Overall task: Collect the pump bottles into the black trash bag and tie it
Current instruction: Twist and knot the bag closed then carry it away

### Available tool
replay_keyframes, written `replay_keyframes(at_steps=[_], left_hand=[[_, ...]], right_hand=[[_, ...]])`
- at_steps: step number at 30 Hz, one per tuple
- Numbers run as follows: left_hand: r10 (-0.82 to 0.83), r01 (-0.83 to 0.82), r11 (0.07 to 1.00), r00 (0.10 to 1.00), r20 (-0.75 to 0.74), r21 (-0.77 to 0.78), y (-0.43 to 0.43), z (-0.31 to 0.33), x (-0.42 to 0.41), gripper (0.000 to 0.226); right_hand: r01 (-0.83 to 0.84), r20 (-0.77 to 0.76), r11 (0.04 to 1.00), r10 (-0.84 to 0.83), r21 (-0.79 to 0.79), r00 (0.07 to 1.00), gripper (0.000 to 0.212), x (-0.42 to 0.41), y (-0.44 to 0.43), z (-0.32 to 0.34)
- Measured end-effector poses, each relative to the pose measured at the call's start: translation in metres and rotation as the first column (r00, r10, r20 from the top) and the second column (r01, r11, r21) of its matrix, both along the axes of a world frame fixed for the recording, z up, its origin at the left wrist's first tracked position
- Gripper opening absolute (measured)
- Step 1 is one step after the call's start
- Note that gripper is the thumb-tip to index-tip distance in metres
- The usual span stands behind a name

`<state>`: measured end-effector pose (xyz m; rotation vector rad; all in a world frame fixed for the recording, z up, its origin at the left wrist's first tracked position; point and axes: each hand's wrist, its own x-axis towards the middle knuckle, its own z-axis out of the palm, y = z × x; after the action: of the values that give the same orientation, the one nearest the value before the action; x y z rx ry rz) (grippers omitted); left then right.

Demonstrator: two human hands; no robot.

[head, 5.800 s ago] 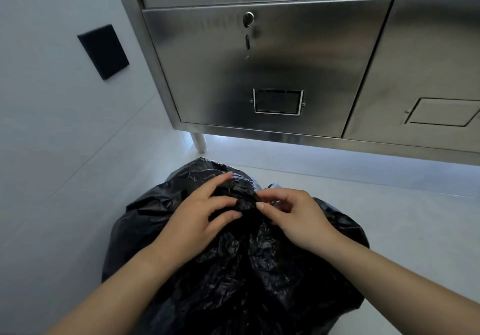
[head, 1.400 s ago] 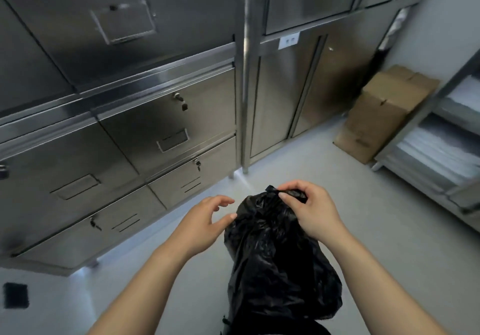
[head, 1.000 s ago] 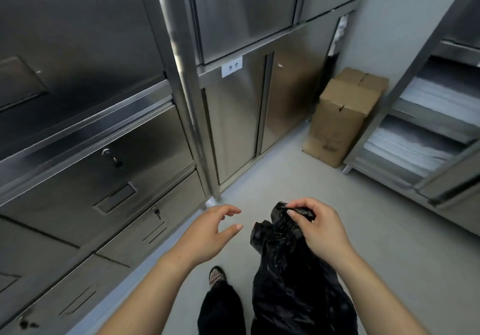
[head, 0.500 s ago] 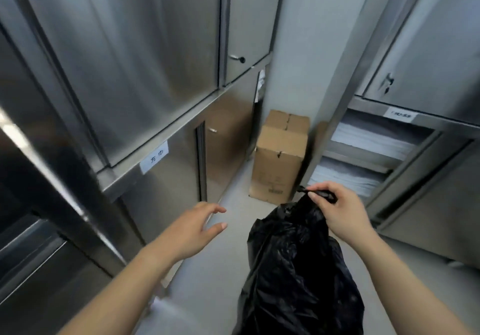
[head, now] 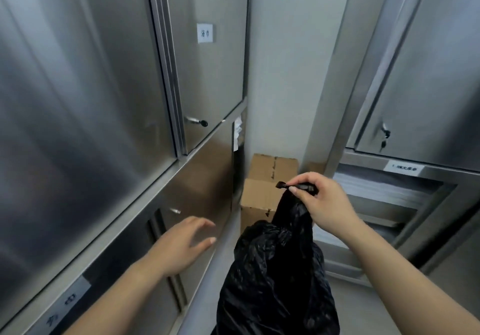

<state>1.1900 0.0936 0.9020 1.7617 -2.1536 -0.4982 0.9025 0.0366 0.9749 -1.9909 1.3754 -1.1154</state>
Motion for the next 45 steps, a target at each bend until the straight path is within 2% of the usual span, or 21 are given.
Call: replay_keyframes(at_steps=[6, 11, 14, 17, 20, 23, 29, 33, 35, 38, 41, 45], left_hand=[[0.034, -0.034, 0.999, 0.999, -0.029, -0.017, -0.076, 0.004, -0.006, 0.040], [0.045, -0.045, 0.999, 0.999, 0.003, -0.014, -0.143, 0.005, 0.001, 0.042], [0.023, -0.023, 0.999, 1.000, -0.006, -0.038, -0.191, 0.008, 0.003, 0.042], [-0.014, 0.010, 0.998, 0.998, -0.064, -0.062, -0.240, 0.011, -0.001, 0.040], [-0.047, 0.034, 0.997, 0.974, -0.224, -0.063, -0.284, 0.017, -0.009, 0.038], [-0.086, 0.073, 0.996, 0.924, -0.374, -0.048, -0.321, 0.022, -0.019, 0.038], [-0.132, 0.181, 0.982, 0.837, -0.530, 0.043, -0.359, 0.028, -0.043, 0.056], [-0.102, 0.211, 0.971, 0.786, -0.609, 0.111, -0.361, 0.022, -0.064, 0.059], [-0.097, 0.236, 0.962, 0.769, -0.632, 0.139, -0.358, 0.018, -0.075, 0.054], [-0.092, 0.255, 0.958, 0.702, -0.706, 0.129, -0.351, 0.014, -0.094, 0.033], [0.005, 0.171, 0.976, 0.594, -0.805, 0.133, -0.346, 0.010, -0.100, 0.013], [0.126, 0.005, 0.990, 0.430, -0.894, 0.142, -0.340, 0.015, -0.101, 0.009]], right_hand=[[-0.057, -0.006, 0.997, 0.057, -0.044, 0.998, 0.025, 0.007, -0.093, 0.028], [-0.038, -0.002, 0.994, 0.038, -0.106, 0.999, 0.023, 0.011, -0.167, 0.060], [0.013, -0.020, 0.989, -0.017, -0.150, 1.000, 0.013, 0.010, -0.213, 0.082], [0.058, -0.040, 0.982, -0.066, -0.182, 0.997, 0.009, 0.008, -0.257, 0.097], [0.105, -0.038, 0.975, -0.115, -0.196, 0.993, 0.011, 0.003, -0.295, 0.106], [0.157, -0.045, 0.961, -0.171, -0.226, 0.984, 0.013, -0.007, -0.328, 0.111], [0.233, -0.061, 0.945, -0.253, -0.230, 0.965, 0.012, -0.023, -0.375, 0.116], [0.212, -0.047, 0.957, -0.225, -0.197, 0.973, 0.013, -0.031, -0.390, 0.116], [0.195, -0.033, 0.962, -0.205, -0.192, 0.978, 0.014, -0.033, -0.393, 0.117], [0.161, -0.045, 0.969, -0.173, -0.189, 0.984, 0.011, -0.039, -0.395, 0.115], [0.143, -0.039, 0.973, -0.153, -0.181, 0.987, 0.010, -0.042, -0.396, 0.113], [0.110, -0.013, 0.979, -0.114, -0.174, 0.993, 0.016, -0.054, -0.391, 0.116]])
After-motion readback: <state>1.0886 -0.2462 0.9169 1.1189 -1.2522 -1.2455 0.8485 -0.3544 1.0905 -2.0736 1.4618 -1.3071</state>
